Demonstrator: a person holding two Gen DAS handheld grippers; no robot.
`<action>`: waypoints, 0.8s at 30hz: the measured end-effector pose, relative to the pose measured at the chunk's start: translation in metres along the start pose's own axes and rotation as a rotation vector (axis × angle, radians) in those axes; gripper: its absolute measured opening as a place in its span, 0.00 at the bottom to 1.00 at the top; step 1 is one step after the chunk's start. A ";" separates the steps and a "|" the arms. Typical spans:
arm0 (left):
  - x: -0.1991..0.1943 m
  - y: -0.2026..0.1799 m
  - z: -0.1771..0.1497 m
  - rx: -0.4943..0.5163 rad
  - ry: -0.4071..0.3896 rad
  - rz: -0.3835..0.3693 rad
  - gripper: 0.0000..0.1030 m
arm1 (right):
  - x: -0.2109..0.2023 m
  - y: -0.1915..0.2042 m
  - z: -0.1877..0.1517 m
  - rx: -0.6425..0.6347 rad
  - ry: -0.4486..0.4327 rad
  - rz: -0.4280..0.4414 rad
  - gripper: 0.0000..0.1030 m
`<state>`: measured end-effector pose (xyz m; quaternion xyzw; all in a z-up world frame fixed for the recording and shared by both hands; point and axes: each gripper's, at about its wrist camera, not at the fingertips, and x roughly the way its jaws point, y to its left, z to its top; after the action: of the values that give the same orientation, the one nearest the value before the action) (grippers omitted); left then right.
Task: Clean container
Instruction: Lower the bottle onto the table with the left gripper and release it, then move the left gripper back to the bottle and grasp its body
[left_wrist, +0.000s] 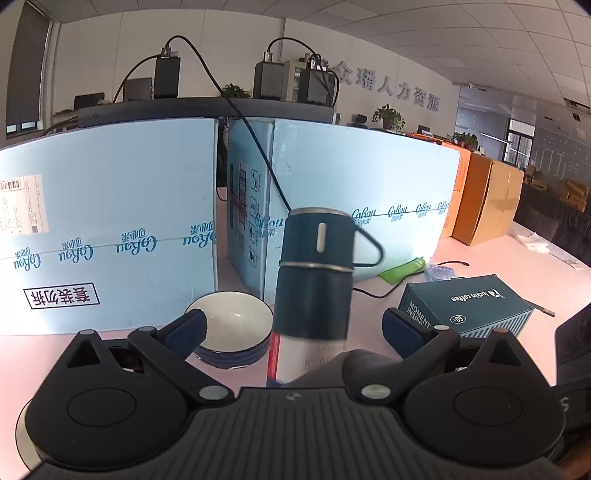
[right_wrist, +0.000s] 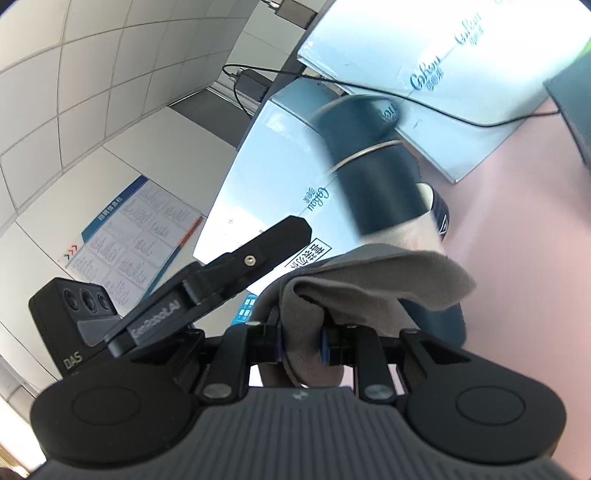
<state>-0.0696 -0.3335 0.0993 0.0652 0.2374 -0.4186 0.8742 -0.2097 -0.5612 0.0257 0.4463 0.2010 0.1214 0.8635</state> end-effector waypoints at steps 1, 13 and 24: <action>-0.002 0.002 -0.002 -0.010 -0.001 -0.001 0.99 | -0.006 0.002 -0.001 -0.008 -0.009 -0.007 0.22; 0.022 0.028 -0.021 -0.216 0.119 0.071 0.98 | -0.024 -0.030 0.021 0.051 0.037 -0.185 0.22; 0.081 0.002 0.011 -0.082 0.177 -0.058 0.98 | -0.005 -0.036 0.010 -0.145 0.261 -0.305 0.22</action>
<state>-0.0211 -0.3923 0.0707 0.0589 0.3324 -0.4260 0.8394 -0.2086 -0.5911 0.0026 0.3280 0.3671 0.0600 0.8684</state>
